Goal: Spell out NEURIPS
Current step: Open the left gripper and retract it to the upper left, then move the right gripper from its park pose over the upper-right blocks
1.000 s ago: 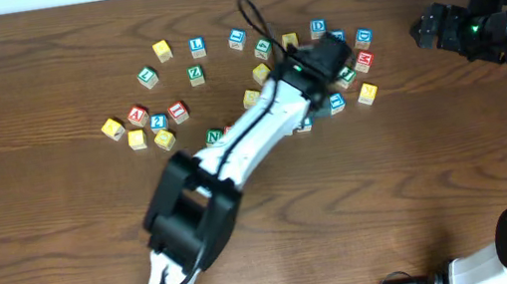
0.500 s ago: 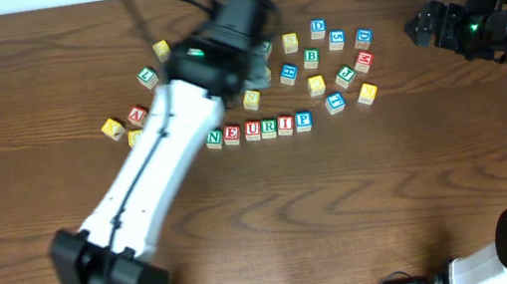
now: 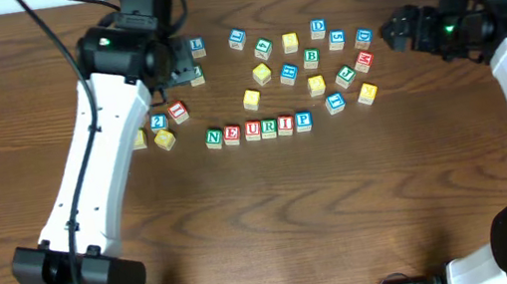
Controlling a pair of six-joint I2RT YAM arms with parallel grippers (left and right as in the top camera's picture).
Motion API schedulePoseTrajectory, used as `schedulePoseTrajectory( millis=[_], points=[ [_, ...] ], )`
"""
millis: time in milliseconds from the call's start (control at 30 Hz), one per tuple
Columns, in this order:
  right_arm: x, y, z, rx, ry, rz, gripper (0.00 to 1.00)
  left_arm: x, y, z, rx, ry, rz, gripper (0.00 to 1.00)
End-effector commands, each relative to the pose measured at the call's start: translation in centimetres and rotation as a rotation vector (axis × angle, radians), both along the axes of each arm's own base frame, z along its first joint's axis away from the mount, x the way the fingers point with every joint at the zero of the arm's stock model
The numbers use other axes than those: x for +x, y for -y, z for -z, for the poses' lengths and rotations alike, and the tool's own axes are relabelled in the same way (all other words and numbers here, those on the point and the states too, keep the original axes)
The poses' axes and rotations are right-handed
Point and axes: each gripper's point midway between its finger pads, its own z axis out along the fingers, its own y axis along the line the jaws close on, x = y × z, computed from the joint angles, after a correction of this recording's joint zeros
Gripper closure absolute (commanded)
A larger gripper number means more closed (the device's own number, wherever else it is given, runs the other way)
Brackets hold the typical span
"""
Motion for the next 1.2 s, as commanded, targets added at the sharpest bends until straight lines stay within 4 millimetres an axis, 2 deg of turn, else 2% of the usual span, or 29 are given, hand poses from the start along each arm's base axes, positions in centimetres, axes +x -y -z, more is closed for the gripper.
schedulePoseTrajectory(
  millis=[0, 233, 433, 700, 1167],
  points=[
    [-0.2, -2.6, 0.4, 0.017, -0.014, -0.054, 0.04, 0.0, -1.1, -0.5, -0.001, 0.002, 0.005, 0.65],
    [-0.5, -7.7, 0.1, 0.025, 0.003, -0.148, 0.04, 0.2, -3.1, -0.5, 0.0, -0.001, -0.043, 0.65],
    [-0.8, -11.5, 0.0, 0.003, 0.017, -0.184, 0.06, 0.2, -4.0, -0.3, 0.01, -0.008, -0.049, 0.65],
    [-1.3, -13.3, 0.2, -0.016, 0.011, -0.194, 0.09, 0.5, -4.0, 0.6, 0.015, -0.03, -0.046, 0.65],
    [-1.4, -13.4, 0.2, -0.016, 0.007, -0.194, 0.08, 1.3, -3.9, 0.8, 0.013, -0.008, -0.043, 0.65]
  ],
)
